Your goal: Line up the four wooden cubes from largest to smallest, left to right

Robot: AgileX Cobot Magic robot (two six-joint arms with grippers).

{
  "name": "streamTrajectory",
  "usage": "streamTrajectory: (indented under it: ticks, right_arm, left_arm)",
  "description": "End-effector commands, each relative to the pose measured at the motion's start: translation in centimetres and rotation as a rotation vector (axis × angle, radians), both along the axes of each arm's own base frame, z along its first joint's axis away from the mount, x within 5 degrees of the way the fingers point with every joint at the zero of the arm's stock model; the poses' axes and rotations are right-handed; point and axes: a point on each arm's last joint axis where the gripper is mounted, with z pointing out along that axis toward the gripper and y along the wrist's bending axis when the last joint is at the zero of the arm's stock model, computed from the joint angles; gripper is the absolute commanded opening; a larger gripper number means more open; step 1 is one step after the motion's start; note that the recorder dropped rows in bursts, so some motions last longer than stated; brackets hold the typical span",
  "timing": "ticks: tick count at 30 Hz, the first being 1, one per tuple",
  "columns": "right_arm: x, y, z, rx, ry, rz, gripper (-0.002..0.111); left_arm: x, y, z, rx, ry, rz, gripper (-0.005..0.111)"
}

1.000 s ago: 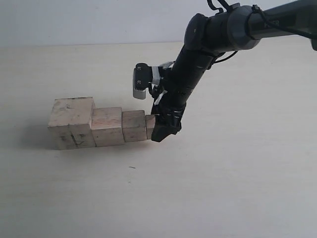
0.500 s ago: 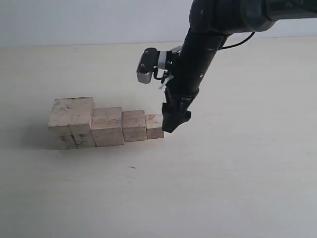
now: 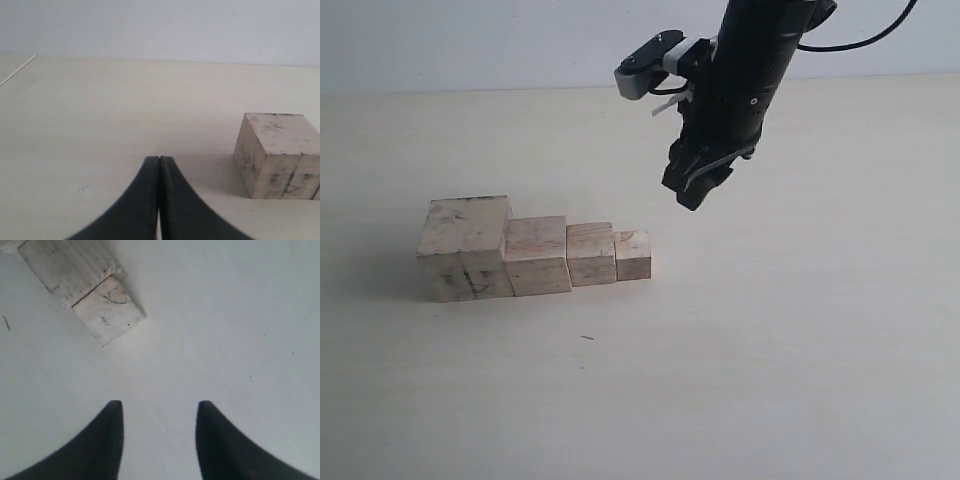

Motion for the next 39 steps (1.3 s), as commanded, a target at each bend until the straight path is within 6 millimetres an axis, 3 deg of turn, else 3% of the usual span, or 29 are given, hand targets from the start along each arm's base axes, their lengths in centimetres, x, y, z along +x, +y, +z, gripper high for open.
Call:
streamTrajectory:
  ticks: [1, 3, 6, 11, 14, 21, 29, 39]
  right_arm:
    - [0.1, 0.0, -0.3, 0.001, 0.006, -0.039, 0.011]
    - [0.2, 0.2, -0.1, 0.023, -0.009, -0.066, 0.000]
    - [0.6, 0.4, 0.8, 0.087, -0.047, -0.178, 0.000]
    - [0.0, 0.0, 4.2, 0.278, -0.170, -0.288, 0.000]
    - [-1.5, -1.5, 5.9, 0.366, -0.256, -0.338, 0.000]
    - [-7.2, -5.8, 10.7, 0.549, -0.333, -0.494, 0.000]
    - [-11.1, -8.6, 16.6, 0.713, -0.461, -0.479, 0.000]
    - [-14.1, -10.9, 19.6, 0.781, -0.537, -0.465, 0.000]
  left_arm:
    - [0.0, 0.0, 0.0, -0.007, -0.015, -0.003, 0.000]
    - [0.0, 0.0, 0.0, -0.007, -0.015, -0.003, 0.000]
    - [0.0, 0.0, 0.0, -0.007, -0.015, -0.003, 0.000]
    - [0.0, 0.0, 0.0, -0.007, -0.015, -0.003, 0.000]
    - [0.0, 0.0, 0.0, -0.007, -0.015, -0.003, 0.000]
    - [0.0, 0.0, 0.0, -0.007, -0.015, -0.003, 0.000]
    - [0.0, 0.0, 0.0, -0.007, -0.015, -0.003, 0.000]
    - [0.0, 0.0, 0.0, -0.007, -0.015, -0.003, 0.000]
